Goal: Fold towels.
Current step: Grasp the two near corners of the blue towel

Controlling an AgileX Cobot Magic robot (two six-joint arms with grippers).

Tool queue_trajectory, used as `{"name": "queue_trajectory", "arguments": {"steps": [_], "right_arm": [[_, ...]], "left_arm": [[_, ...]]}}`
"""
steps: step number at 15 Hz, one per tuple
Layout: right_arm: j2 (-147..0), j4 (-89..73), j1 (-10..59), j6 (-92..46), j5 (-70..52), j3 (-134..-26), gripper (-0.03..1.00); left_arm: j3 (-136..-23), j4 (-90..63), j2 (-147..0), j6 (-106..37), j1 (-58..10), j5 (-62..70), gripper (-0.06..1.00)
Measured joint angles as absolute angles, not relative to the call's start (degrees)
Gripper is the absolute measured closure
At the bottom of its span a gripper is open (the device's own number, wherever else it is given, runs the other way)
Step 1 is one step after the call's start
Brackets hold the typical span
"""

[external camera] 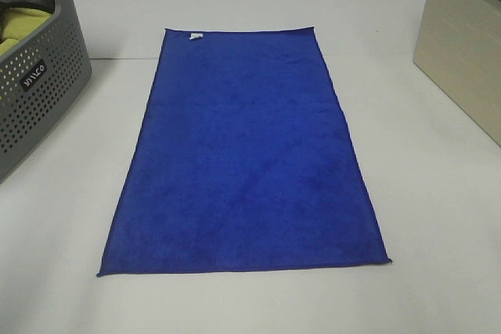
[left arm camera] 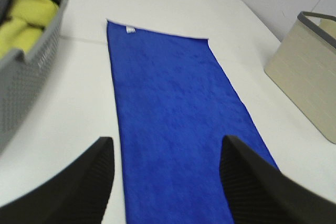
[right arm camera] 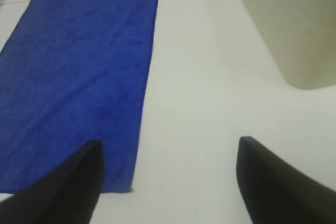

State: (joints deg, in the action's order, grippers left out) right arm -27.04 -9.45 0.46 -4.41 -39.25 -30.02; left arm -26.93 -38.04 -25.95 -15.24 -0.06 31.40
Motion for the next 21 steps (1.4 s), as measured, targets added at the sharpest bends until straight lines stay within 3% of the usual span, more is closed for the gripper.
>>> {"name": "queue_trajectory", "arguments": {"steps": [8, 14, 21], "right_arm": [[-64.0, -21.5, 0.5, -7.7, -35.1, -30.1, 0.33], [-85.8, -37.9, 0.5, -28.8, -35.2, -33.5, 0.27], [-100.6, -55.1, 0.3, -46.2, -34.1, -34.3, 0.26]], "left_arm": [[-26.8, -54.5, -67.3, -27.9, -0.1, 35.8, 0.37], [-26.8, -68.0, -86.6, -44.7, -3.0, 32.8, 0.37], [-29.2, -82.6, -101.0, -59.1, -9.2, 25.6, 0.34]]}}
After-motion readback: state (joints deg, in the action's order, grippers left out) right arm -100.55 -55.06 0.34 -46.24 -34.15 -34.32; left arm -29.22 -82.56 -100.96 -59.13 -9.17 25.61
